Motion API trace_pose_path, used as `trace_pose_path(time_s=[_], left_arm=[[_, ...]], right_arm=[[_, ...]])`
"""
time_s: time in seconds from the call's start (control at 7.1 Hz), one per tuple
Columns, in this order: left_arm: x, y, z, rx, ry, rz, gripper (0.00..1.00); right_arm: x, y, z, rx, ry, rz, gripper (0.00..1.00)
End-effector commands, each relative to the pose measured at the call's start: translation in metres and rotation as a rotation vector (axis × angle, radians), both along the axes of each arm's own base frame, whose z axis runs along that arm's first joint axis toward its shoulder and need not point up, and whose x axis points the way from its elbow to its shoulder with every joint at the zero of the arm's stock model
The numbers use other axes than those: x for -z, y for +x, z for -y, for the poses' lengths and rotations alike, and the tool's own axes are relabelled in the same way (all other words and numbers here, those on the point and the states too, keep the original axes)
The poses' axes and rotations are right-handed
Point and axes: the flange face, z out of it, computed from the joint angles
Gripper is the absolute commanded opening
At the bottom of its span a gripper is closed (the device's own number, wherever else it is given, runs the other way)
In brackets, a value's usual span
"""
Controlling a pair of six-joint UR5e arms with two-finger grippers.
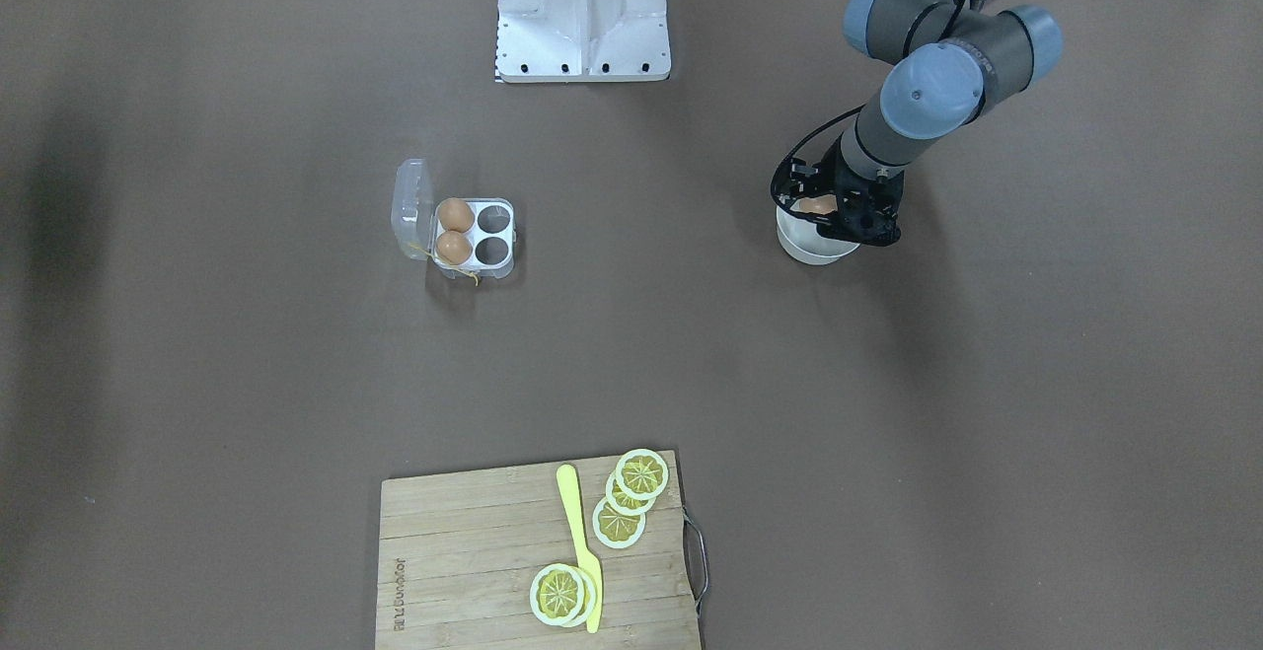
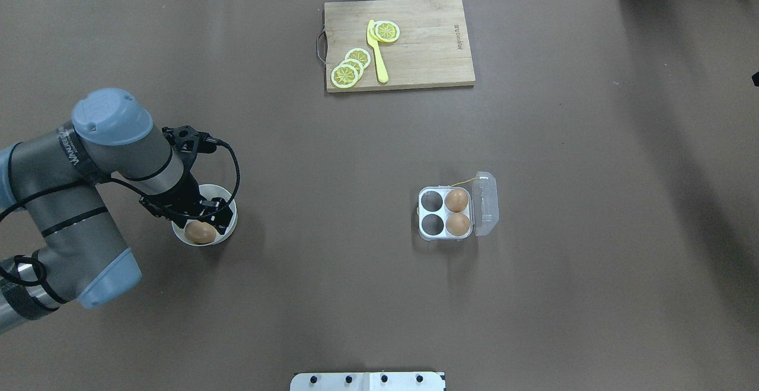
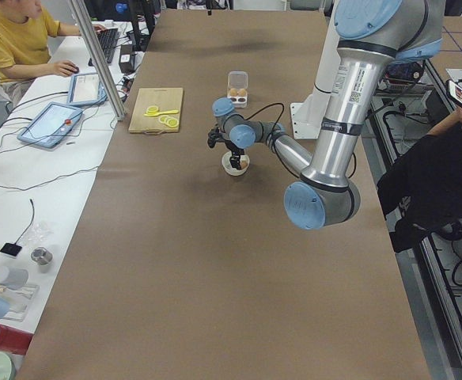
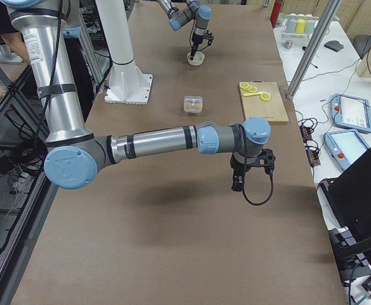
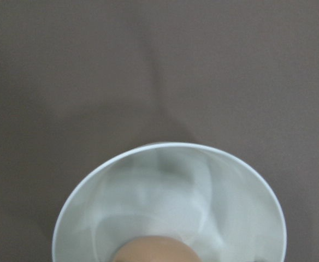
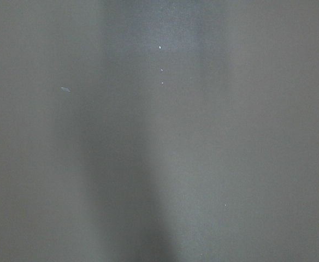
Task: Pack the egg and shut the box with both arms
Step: 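Lower the left gripper into the bowl and close it on the egg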
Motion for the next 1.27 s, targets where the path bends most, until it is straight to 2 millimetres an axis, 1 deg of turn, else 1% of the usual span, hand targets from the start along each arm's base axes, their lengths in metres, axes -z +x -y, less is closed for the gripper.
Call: trace_pose_path(time_s=[0.0, 0.56, 0.7, 1.13], left_arm=[[-0.002, 0.0, 0.0, -0.001, -0.003, 0.005, 0.82], [-0.008, 0.001, 0.0, -0.002, -0.009, 0.014, 0.82], [-0.009, 0.003, 0.001, -0.001, -0.01, 0.018, 0.82], [-0.011, 0.011, -0.006, -0.018, -0.013, 0.023, 0.82]], right_arm=[[0.001, 0.0, 0.0, 0.0, 0.0, 0.0, 1.0], [0.0, 0.0, 0.0, 0.0, -0.001, 0.0, 1.0], [0.0, 0.0, 0.0, 0.0, 0.0, 0.0, 1.0], [0.0, 0.0, 0.0, 0.0, 0.0, 0.0, 1.0]])
